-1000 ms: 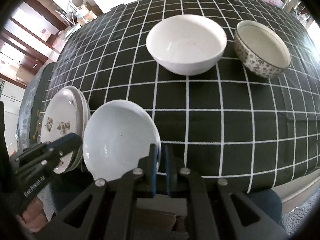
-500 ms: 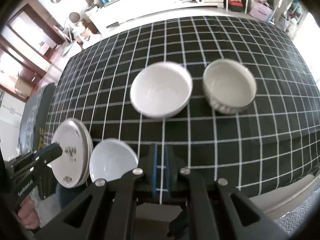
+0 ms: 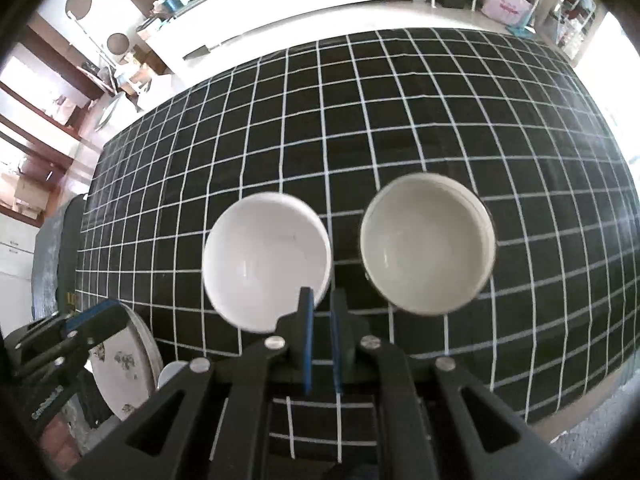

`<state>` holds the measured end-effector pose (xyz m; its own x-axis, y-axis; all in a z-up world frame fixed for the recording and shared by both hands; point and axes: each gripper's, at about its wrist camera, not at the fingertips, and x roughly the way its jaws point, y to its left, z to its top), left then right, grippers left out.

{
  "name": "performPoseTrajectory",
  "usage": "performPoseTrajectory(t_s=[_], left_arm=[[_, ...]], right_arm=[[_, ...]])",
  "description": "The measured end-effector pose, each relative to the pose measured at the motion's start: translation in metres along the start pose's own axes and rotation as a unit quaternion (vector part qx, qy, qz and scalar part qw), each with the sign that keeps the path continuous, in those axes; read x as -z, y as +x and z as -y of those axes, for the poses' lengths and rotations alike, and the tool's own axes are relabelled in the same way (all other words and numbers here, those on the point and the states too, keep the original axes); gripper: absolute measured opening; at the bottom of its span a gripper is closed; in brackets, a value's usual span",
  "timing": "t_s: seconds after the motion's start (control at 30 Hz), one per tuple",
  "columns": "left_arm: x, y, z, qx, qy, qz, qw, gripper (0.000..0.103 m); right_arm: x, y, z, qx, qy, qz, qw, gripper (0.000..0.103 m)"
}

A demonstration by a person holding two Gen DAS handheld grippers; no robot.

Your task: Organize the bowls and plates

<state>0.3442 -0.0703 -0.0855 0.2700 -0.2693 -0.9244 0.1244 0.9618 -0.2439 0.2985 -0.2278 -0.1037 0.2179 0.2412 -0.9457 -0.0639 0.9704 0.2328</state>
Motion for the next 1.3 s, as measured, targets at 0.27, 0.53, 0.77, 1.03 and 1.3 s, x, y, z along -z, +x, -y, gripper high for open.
performPoseTrajectory(t_s=[0.27, 0.53, 0.77, 1.03, 1.3], left_arm=[[-0.018, 0.046, 0.002, -0.003, -0.001, -0.033, 0.9995, 0.011], [-0.030, 0.060, 0.005, 0.004, 0.005, -0.039, 0.9992, 0.017], [-0.033, 0.079, 0.004, -0.014, 0.011, -0.051, 0.9985, 0.017], [-0.021, 0.096, 0.014, -0.043, 0.034, -0.056, 0.9970, 0.013], [0.007, 0.088, -0.009, -0.055, 0.028, -0.068, 0.9958, 0.013]], right_arm=[[-0.017, 0.030, 0.002, 0.020, -0.010, -0.025, 0.999, 0.011], [-0.023, 0.043, 0.011, 0.003, 0.003, -0.041, 0.999, 0.014], [-0.026, 0.060, 0.012, -0.002, 0.003, -0.061, 0.998, 0.015], [-0.019, 0.072, -0.005, 0.025, -0.030, -0.058, 0.998, 0.015], [-0.005, 0.074, -0.031, 0.025, -0.056, -0.064, 0.996, 0.015]])
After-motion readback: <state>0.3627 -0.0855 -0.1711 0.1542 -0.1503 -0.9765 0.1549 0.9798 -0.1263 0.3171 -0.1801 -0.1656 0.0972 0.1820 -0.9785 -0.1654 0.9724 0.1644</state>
